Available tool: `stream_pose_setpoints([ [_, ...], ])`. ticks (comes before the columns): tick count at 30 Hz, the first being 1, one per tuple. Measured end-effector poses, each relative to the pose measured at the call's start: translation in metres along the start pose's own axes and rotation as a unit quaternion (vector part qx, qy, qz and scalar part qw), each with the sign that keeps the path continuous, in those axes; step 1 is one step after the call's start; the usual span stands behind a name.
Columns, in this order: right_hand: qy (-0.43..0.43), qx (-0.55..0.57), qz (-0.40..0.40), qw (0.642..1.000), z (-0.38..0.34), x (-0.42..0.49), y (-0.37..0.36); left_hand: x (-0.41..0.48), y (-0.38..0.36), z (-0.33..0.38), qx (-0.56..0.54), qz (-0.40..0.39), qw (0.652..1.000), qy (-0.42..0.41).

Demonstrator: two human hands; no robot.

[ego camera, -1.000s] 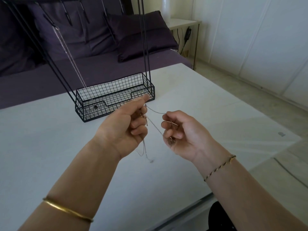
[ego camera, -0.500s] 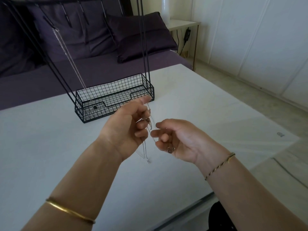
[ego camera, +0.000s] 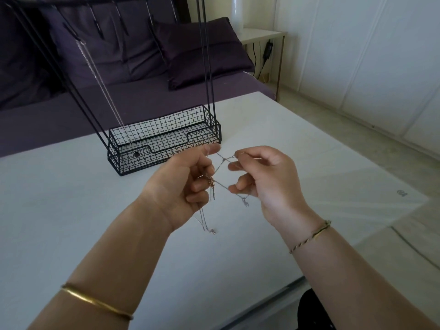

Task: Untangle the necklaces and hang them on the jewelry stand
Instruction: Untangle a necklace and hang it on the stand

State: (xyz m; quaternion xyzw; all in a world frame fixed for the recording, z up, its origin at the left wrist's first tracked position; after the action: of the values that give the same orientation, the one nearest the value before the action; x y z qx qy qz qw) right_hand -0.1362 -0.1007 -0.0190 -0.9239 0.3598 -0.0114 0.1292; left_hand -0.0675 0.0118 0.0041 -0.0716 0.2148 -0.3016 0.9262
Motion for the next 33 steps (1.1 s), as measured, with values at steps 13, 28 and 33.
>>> stream_pose_setpoints([
  [13,0.087,0.03,0.062,0.994,-0.008,0.0,0.006,-0.003,-0.008,0.001,0.005,-0.064,0.998,-0.002],
  [28,-0.085,-0.031,-0.107,0.99,0.0,0.002,0.0,-0.007,-0.014,0.001,0.071,-0.095,0.993,-0.027],
  [33,-0.169,-0.019,-0.155,0.973,0.001,0.005,0.004,-0.006,-0.014,0.0,0.096,-0.08,0.991,-0.041],
])
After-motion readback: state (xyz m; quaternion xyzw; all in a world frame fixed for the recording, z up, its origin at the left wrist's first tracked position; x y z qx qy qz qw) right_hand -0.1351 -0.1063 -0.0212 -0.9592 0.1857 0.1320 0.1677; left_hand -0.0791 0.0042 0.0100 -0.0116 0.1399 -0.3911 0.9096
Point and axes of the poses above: each hand's wrist, its own x-axis towards the middle knuckle, its own y-axis out of the back of the hand, z = x × y, the point moved 3 cm from there along x, towards the middle knuckle, and after that the axes turned 1 degree about -x, right-handed, at the moved point
